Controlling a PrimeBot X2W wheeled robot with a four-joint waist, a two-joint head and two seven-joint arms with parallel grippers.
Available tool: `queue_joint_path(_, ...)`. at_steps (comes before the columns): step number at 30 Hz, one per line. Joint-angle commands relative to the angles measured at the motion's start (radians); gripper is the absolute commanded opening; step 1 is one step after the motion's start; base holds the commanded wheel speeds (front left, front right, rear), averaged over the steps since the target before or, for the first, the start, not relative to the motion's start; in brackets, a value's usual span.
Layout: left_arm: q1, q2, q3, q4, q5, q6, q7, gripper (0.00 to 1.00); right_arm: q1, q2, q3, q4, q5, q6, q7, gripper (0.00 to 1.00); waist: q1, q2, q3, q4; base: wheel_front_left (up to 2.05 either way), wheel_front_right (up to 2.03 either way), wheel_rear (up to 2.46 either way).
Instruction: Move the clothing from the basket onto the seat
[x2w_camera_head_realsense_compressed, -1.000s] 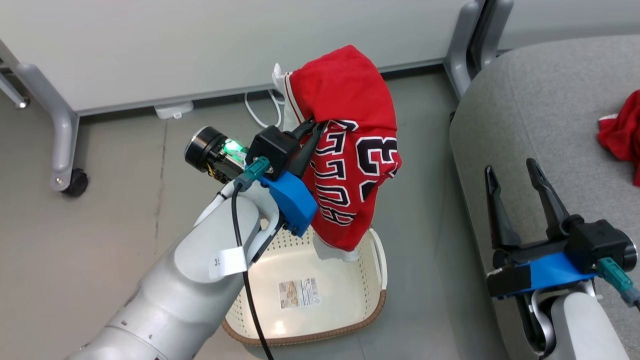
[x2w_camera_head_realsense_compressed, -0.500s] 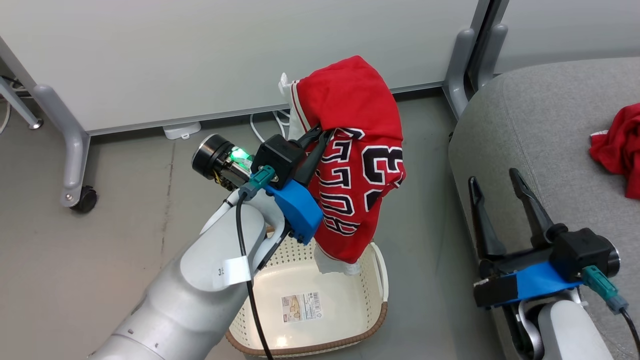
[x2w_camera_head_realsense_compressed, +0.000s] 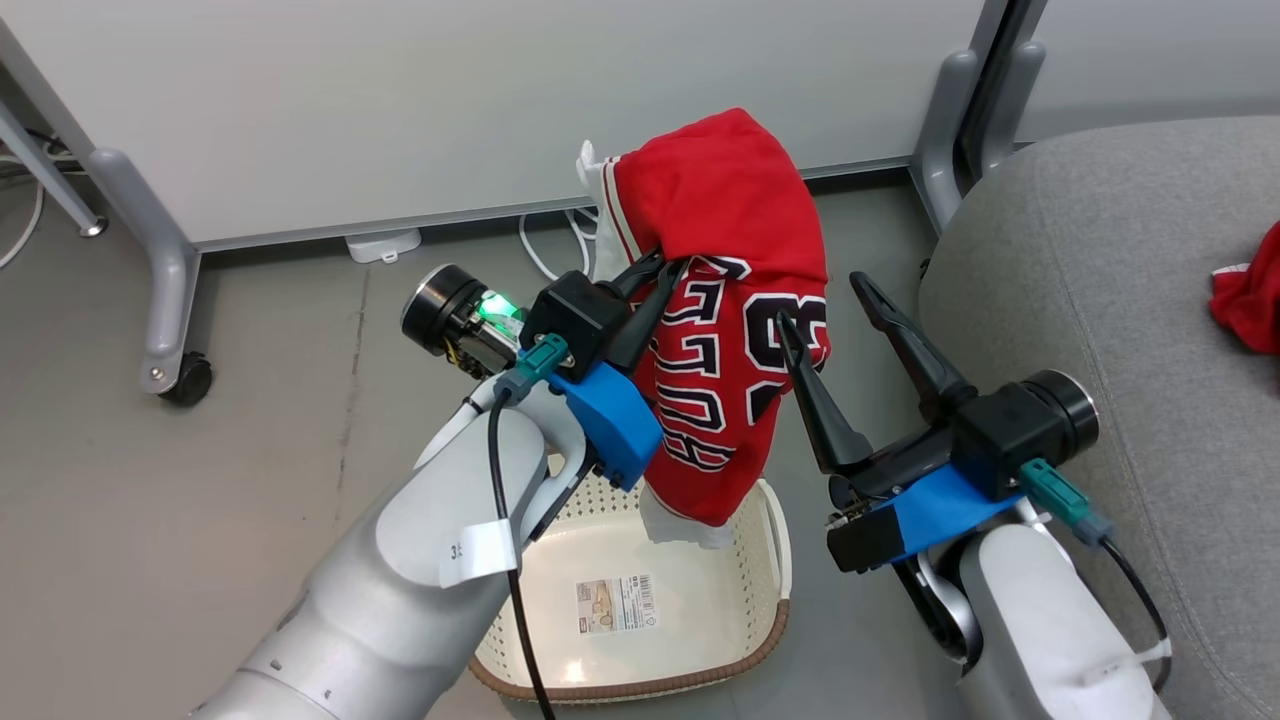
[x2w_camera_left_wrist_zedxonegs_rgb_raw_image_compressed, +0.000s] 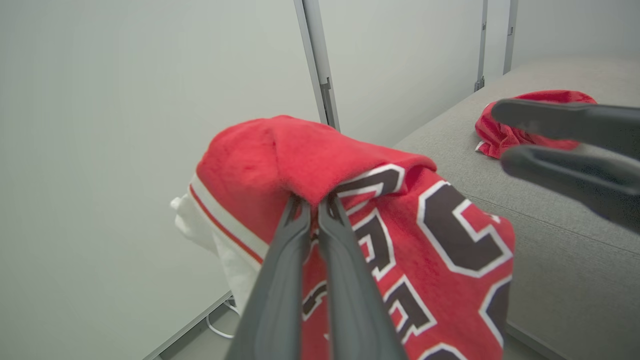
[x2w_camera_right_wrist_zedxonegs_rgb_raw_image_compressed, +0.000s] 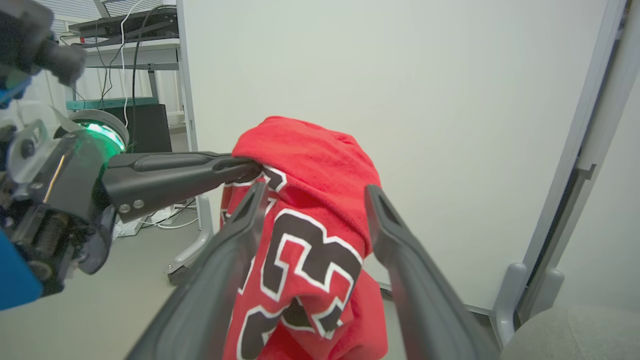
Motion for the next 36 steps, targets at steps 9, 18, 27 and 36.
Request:
queue_joint_path(9,-0.002,-0.014,-0.006,-0.019,0.013,-0.007,-0.005,0.0,-0.081,0.002,0.001,0.197,-0.063,0.0,-0.001,1.0,0.0001,-0.0001,0.009,0.031,0.0,0.0,0.0)
queue_joint_path(18,-0.008,-0.022,-0.018,-0.047,0.019,-0.009,-0.005,0.0,-0.146,0.003,0.032,0.305,0.006,0.0,-0.001,1.0,0.0001,-0.0001,0.021,0.049,0.0,0.0,0.0)
queue_joint_path(27,-0.01,-0.023,-0.024,-0.057,0.017,-0.011,-0.005,0.0,-0.21,0.003,0.075,0.395,0.066,0.0,0.0,0.0,0.0001,-0.0001,0.026,0.057,0.0,0.0,0.0)
queue_joint_path(36,-0.003,-0.024,-0.018,-0.051,0.021,-0.013,-0.005,0.0,-0.204,0.003,0.082,0.386,0.081,0.0,-0.001,0.0,0.0001,-0.0001,0.024,0.051,0.0,0.0,0.0)
